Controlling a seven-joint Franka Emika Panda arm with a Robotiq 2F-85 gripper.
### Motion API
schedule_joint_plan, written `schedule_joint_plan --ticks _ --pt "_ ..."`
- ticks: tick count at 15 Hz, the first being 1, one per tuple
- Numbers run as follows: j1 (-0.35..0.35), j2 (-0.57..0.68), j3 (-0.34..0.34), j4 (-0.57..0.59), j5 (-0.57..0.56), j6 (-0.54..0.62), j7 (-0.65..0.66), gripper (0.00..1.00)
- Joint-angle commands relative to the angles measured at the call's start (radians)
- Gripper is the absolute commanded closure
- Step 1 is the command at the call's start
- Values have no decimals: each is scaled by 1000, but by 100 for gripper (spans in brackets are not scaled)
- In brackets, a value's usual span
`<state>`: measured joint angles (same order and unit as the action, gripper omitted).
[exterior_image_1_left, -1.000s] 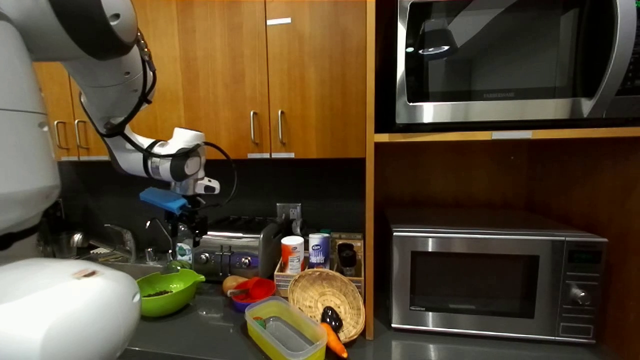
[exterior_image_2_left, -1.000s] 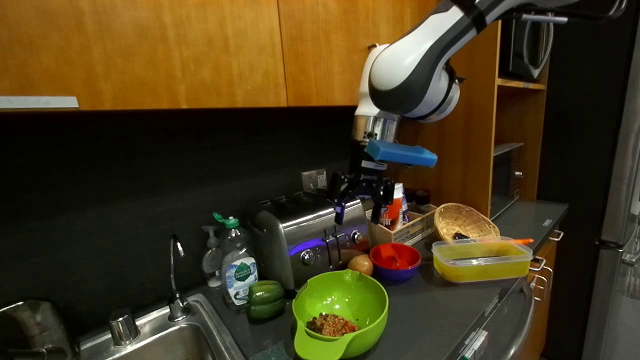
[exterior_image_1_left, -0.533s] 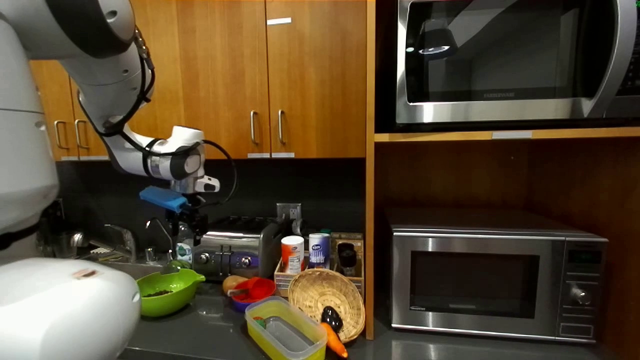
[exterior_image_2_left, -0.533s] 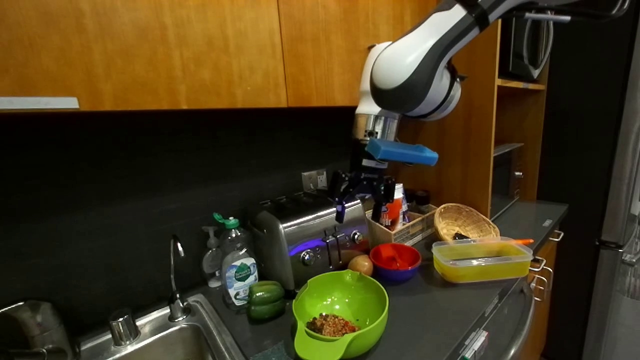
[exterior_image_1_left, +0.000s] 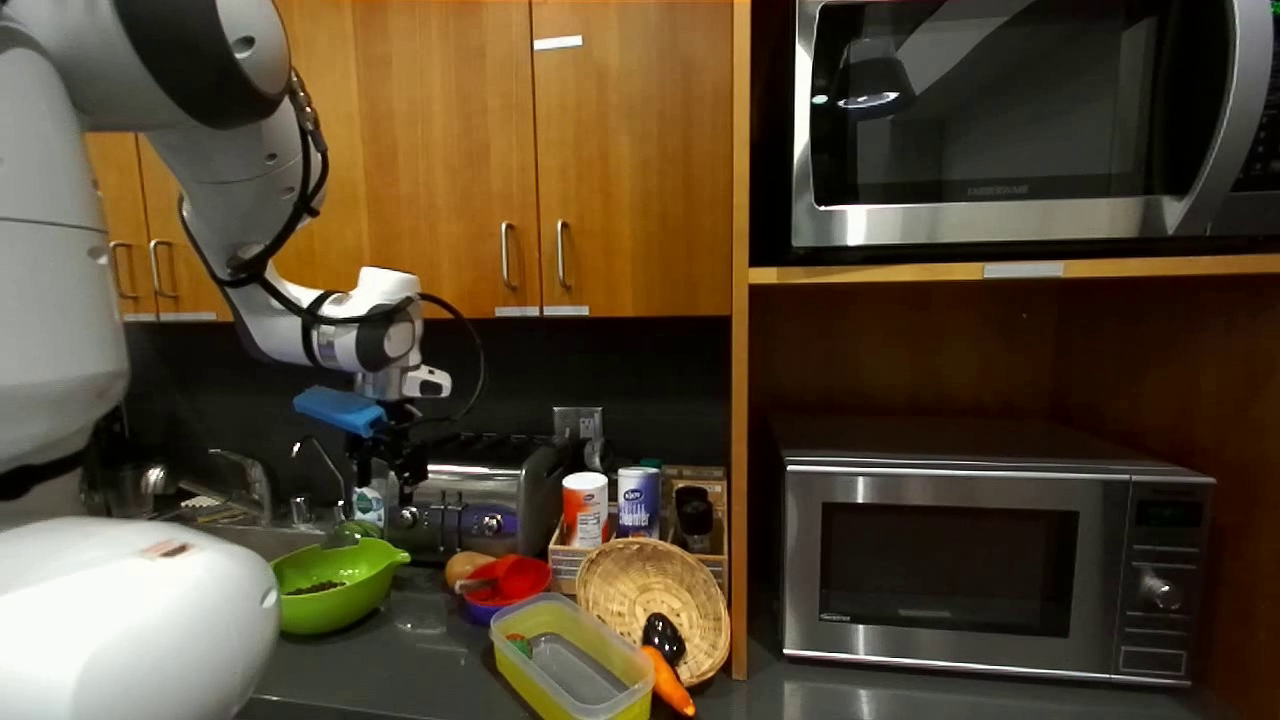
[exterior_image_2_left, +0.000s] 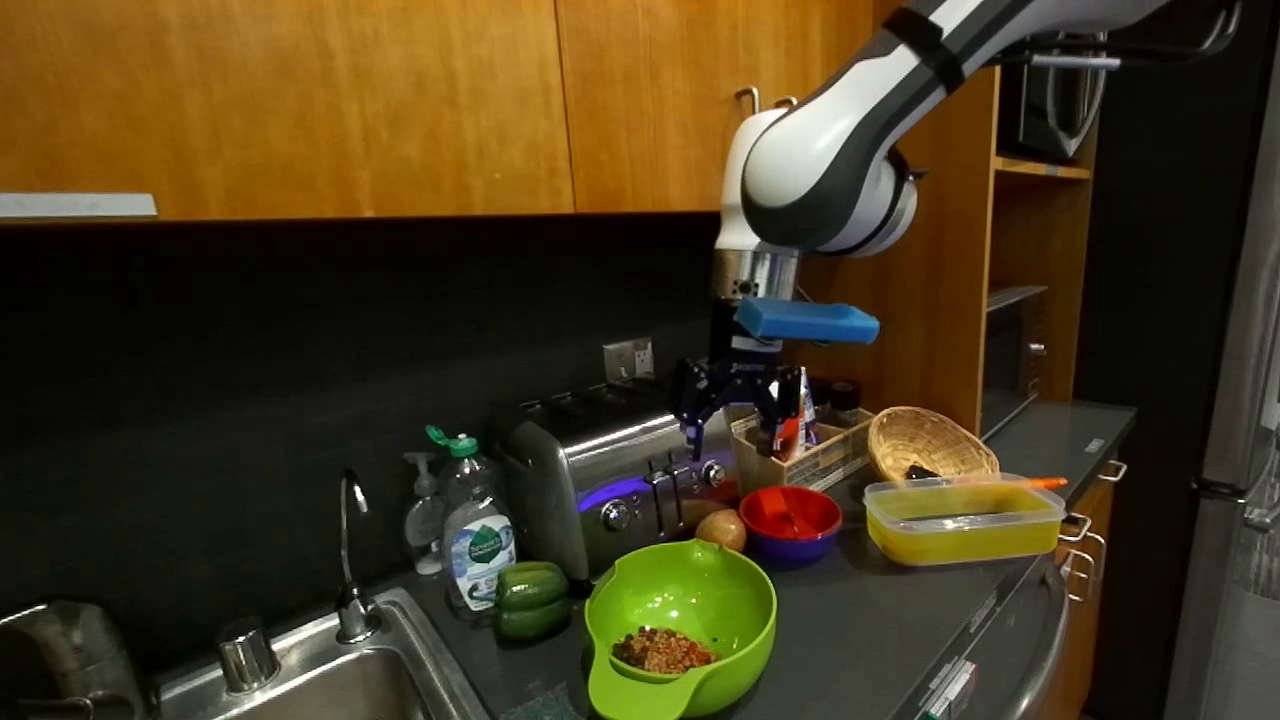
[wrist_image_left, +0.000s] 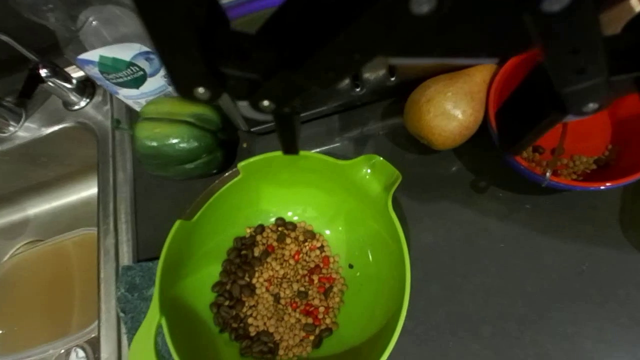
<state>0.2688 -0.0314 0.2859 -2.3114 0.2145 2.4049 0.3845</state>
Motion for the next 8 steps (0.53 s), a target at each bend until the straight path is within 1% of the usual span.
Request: schedule_joint_plan --ticks 1,8 --pt "-1 35 -10 14 68 -14 -55 0" --pt "-8 92 -17 1 210 -12 -154 0"
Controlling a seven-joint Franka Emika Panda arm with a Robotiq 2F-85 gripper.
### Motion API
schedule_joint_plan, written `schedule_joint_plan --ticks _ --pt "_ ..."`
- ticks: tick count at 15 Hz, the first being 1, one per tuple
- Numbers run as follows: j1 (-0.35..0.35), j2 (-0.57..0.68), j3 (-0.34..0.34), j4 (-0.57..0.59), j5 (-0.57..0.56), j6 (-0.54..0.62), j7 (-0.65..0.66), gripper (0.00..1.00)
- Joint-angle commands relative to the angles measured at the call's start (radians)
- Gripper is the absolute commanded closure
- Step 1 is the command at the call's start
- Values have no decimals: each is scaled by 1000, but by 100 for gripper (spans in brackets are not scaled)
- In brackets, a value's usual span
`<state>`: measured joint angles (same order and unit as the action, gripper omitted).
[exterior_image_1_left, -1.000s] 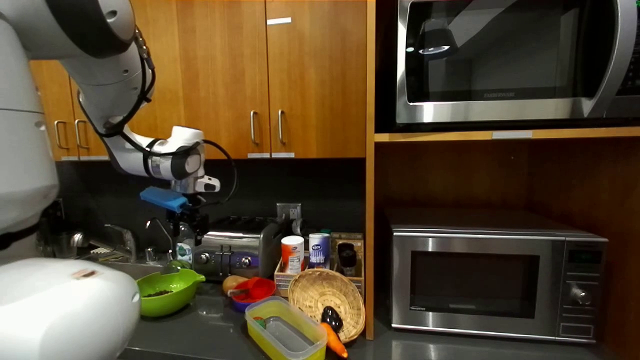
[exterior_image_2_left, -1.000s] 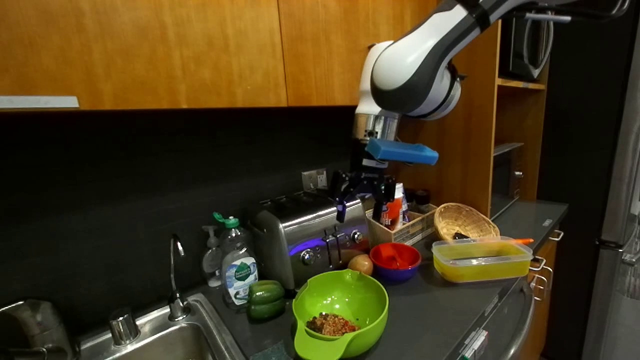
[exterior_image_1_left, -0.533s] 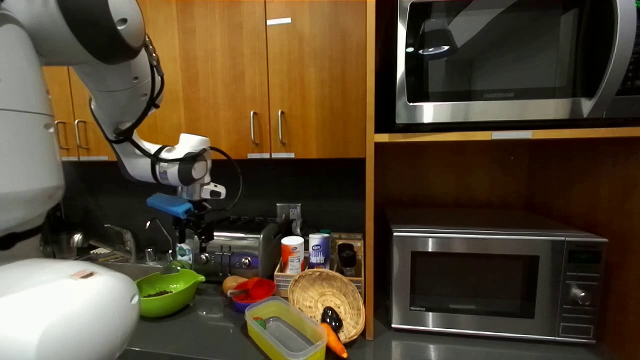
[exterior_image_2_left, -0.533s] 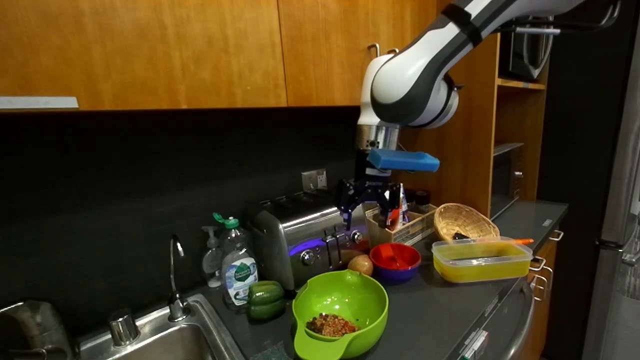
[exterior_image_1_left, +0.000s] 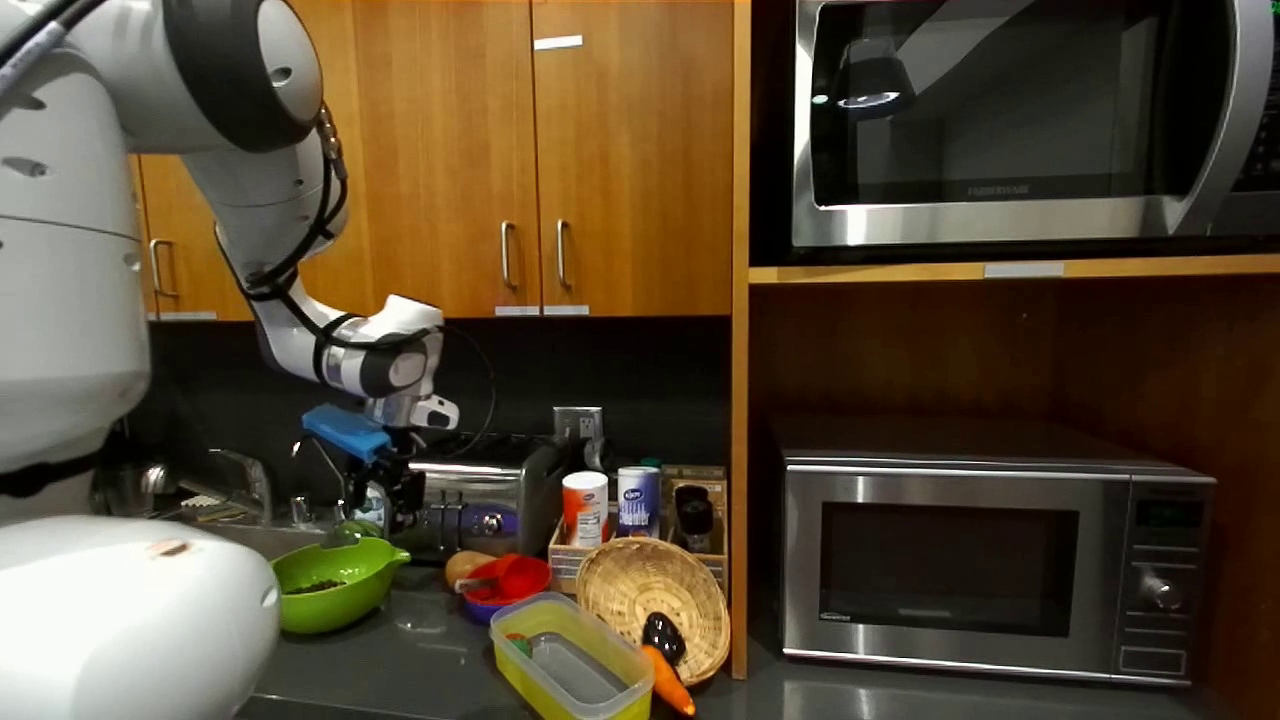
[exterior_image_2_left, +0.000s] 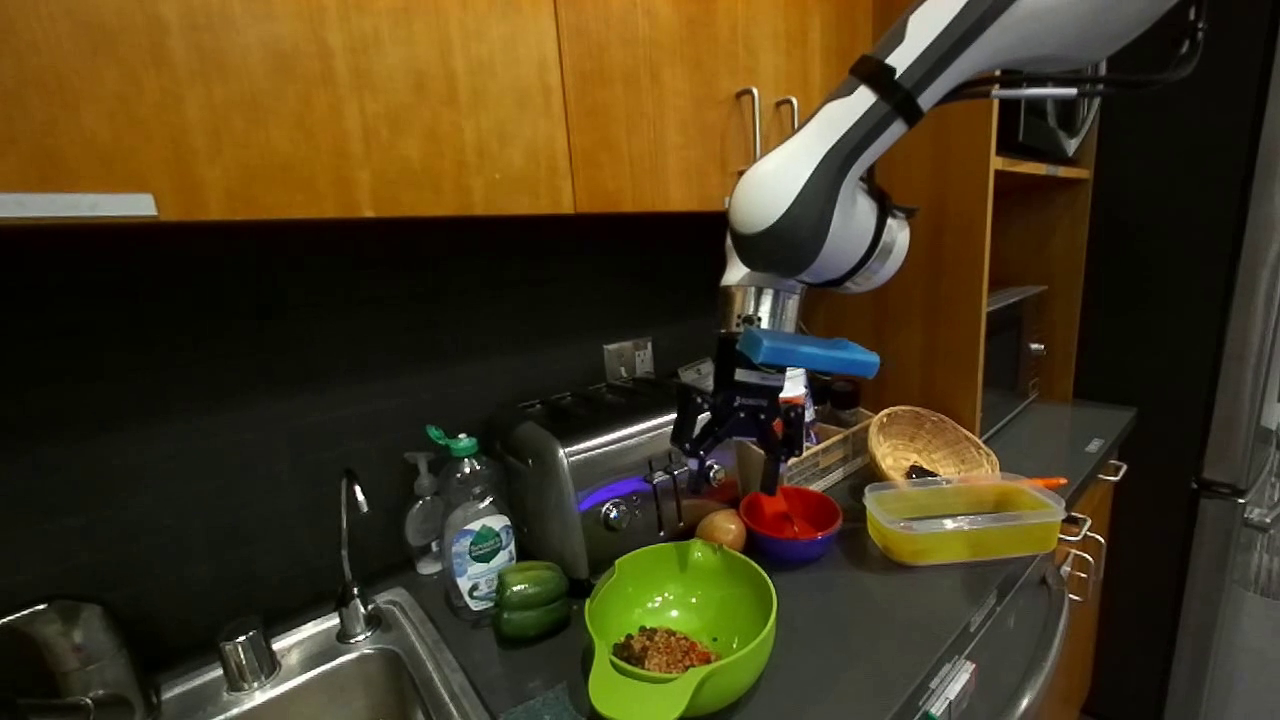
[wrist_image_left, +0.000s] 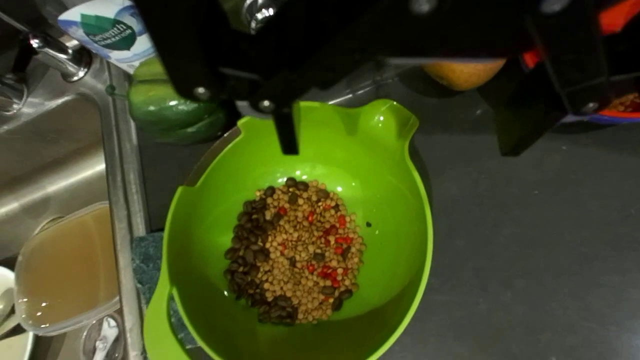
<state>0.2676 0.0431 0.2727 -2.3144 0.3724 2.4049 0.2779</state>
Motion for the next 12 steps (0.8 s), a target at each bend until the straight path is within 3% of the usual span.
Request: schedule_joint_plan --ticks 1,12 --pt "-9 26 -5 4 68 -11 -61 0" --pt "-41 49 -37 -27 82 -6 -38 0"
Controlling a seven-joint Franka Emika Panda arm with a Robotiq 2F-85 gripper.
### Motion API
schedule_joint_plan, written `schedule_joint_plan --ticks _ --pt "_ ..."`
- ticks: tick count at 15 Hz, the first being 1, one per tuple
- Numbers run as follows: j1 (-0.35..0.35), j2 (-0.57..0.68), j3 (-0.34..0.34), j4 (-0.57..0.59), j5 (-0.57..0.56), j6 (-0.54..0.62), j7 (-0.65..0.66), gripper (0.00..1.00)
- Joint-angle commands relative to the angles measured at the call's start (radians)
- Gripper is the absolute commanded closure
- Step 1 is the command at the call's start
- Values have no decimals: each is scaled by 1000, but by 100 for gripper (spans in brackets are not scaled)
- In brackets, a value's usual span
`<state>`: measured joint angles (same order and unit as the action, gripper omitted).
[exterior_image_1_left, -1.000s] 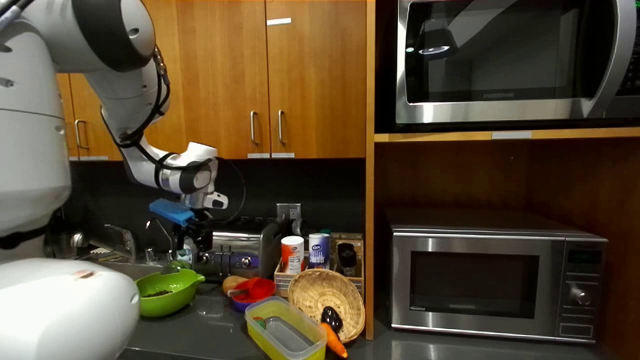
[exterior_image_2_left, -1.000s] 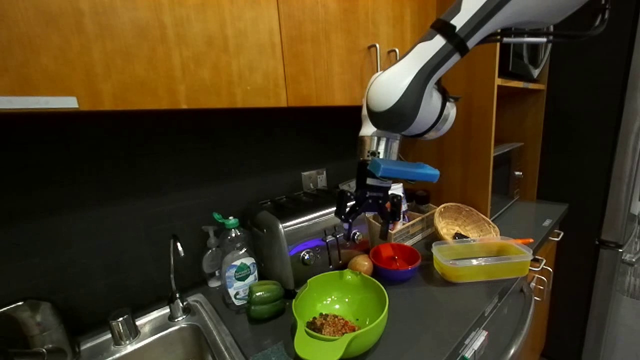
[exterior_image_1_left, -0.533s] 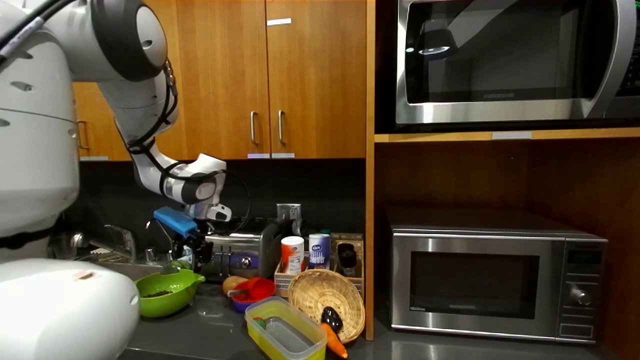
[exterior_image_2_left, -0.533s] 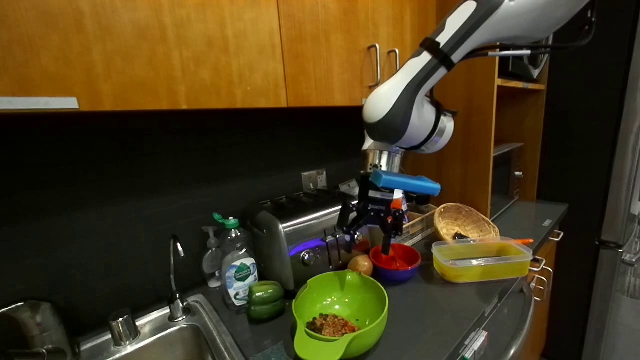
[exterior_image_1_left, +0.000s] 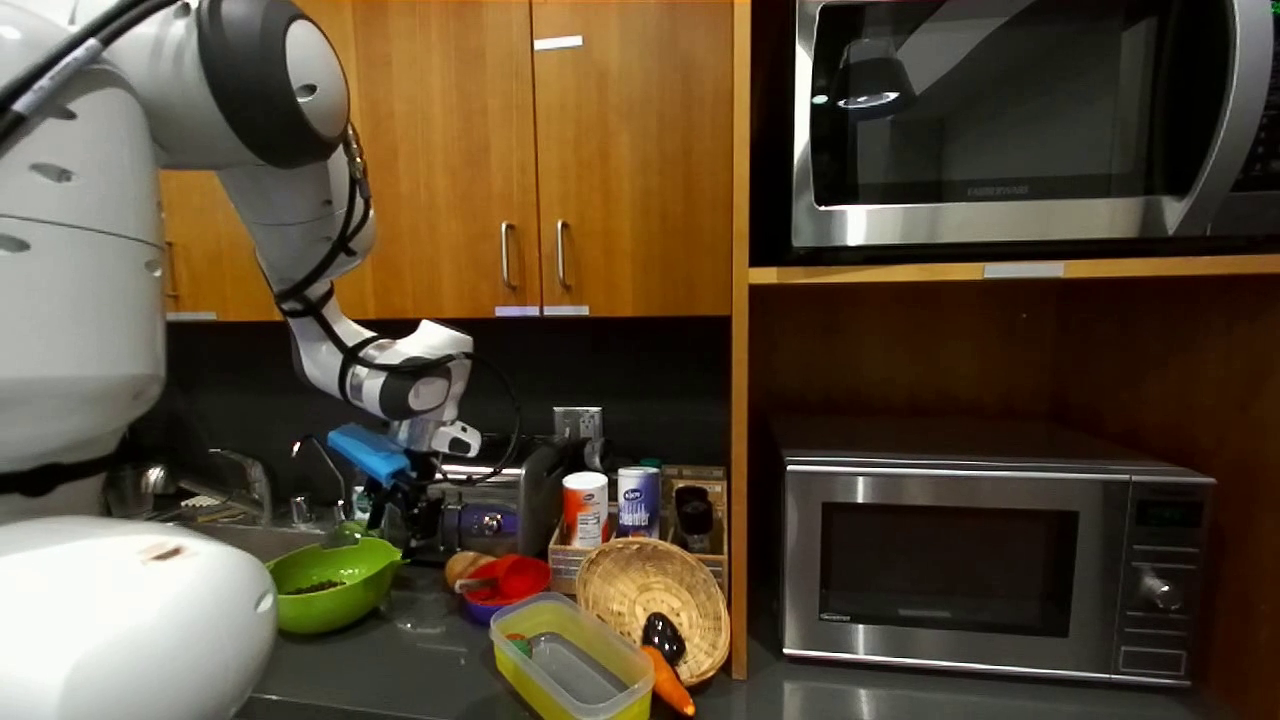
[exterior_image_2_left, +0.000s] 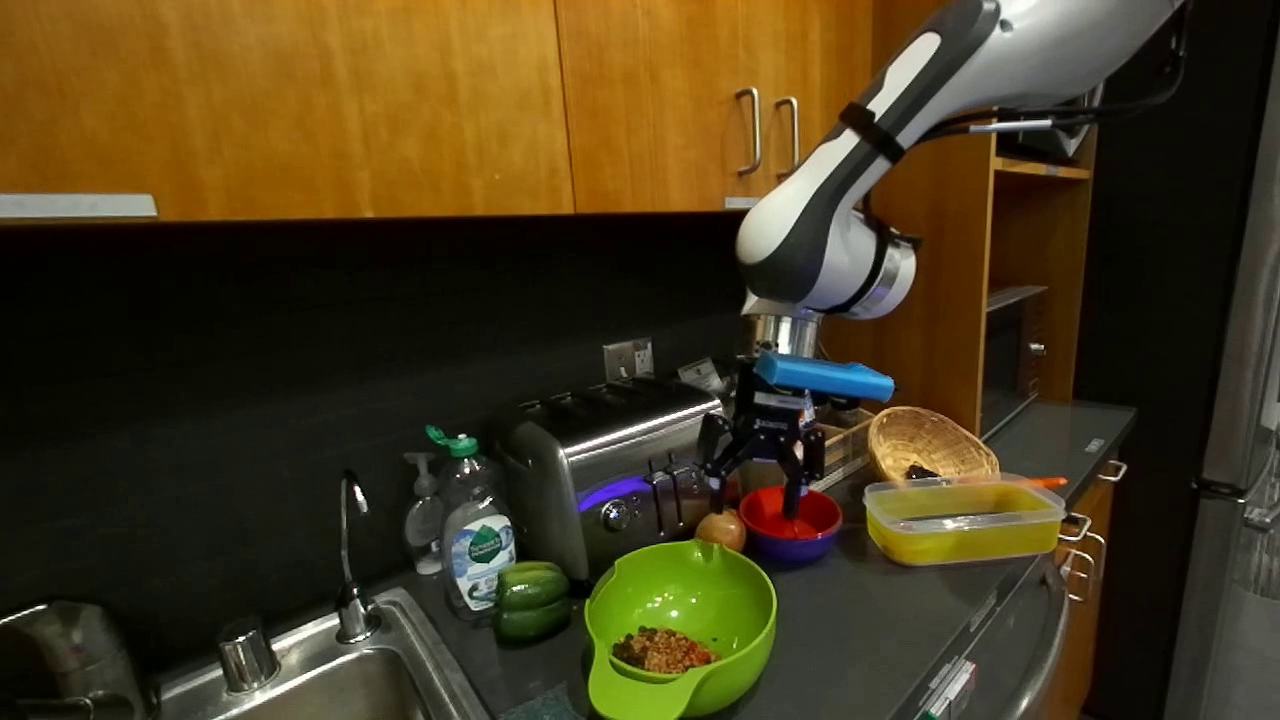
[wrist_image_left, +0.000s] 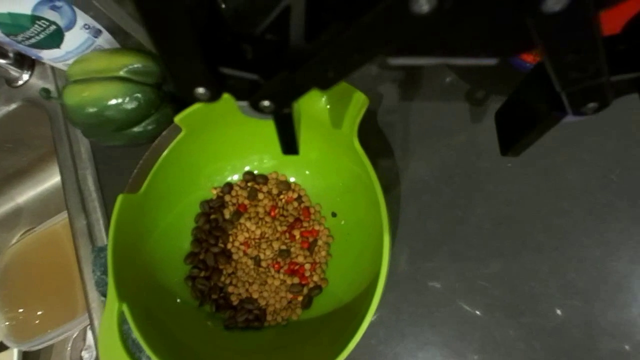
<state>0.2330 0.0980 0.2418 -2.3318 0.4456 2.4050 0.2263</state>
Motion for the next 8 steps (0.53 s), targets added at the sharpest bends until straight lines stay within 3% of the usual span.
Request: schedule_joint_plan --ticks 1,8 --pt "-9 -2 -10 -9 9 -6 15 0" --pt "-24 30 -40 7 -9 -4 93 0"
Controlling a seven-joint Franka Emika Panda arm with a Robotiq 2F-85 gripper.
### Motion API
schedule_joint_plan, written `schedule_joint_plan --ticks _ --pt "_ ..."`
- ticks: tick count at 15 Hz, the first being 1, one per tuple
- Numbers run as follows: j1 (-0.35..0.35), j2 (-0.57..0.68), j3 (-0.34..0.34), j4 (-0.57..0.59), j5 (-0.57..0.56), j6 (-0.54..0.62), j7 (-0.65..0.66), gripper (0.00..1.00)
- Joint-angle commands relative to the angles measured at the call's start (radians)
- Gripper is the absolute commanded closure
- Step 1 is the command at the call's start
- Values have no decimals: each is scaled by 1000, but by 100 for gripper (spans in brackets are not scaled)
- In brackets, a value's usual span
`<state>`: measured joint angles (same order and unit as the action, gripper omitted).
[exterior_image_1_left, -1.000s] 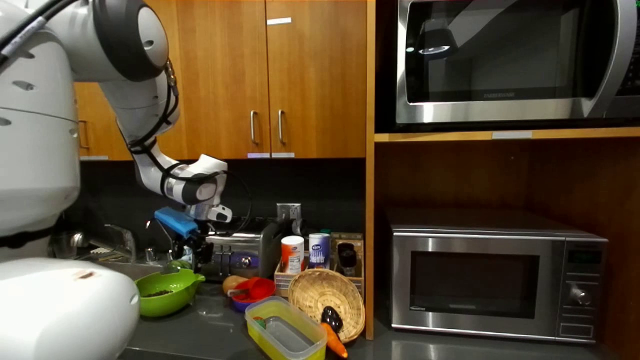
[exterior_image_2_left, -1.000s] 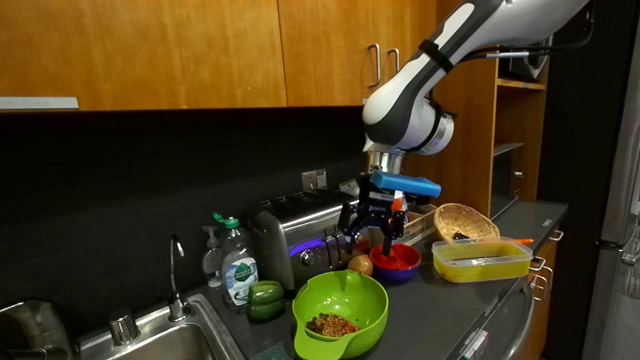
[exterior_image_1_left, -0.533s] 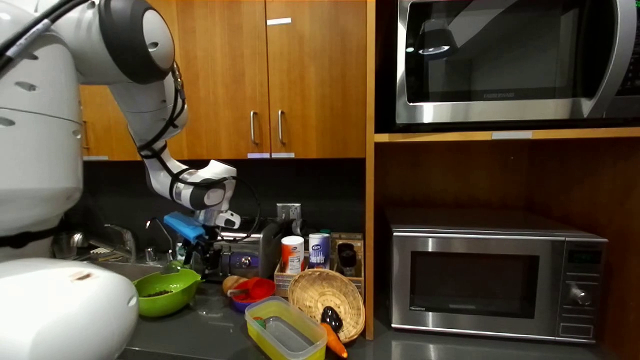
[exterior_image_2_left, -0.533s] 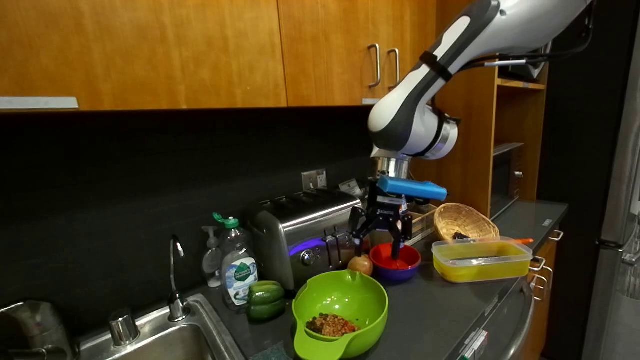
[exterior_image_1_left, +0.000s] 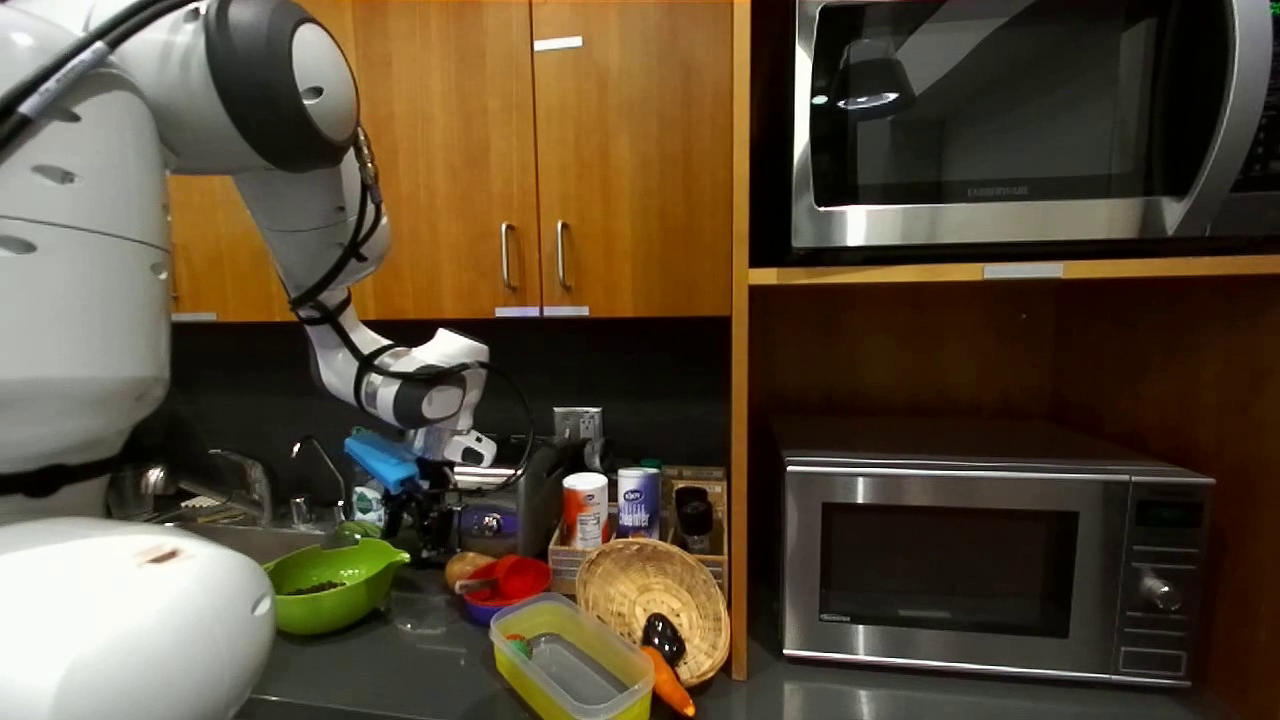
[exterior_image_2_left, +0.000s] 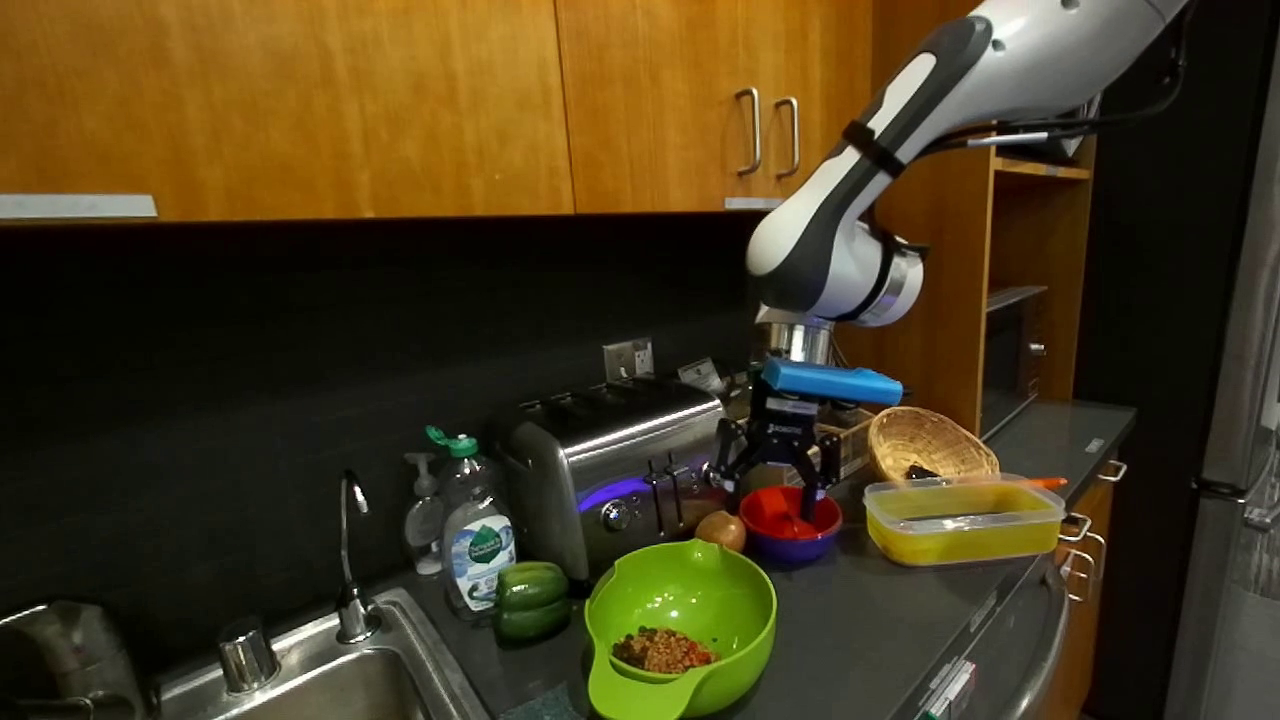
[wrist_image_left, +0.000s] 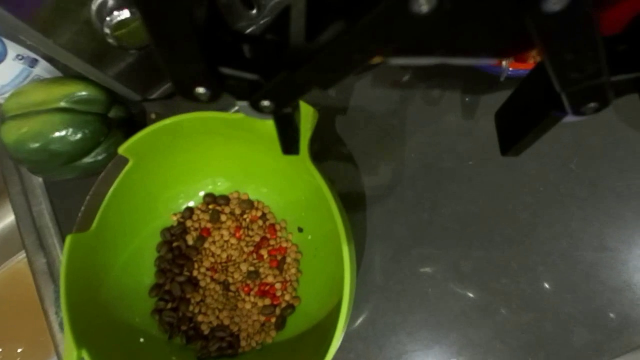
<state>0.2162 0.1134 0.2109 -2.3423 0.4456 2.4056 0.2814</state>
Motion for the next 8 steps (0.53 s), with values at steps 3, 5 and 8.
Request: schedule_joint_plan --ticks 3,5,8 --pt "-12 33 -20 39 -22 -7 57 0" --pt "-12 46 -27 53 -33 -10 78 0" --pt "-11 64 -38 73 -57 -19 120 0"
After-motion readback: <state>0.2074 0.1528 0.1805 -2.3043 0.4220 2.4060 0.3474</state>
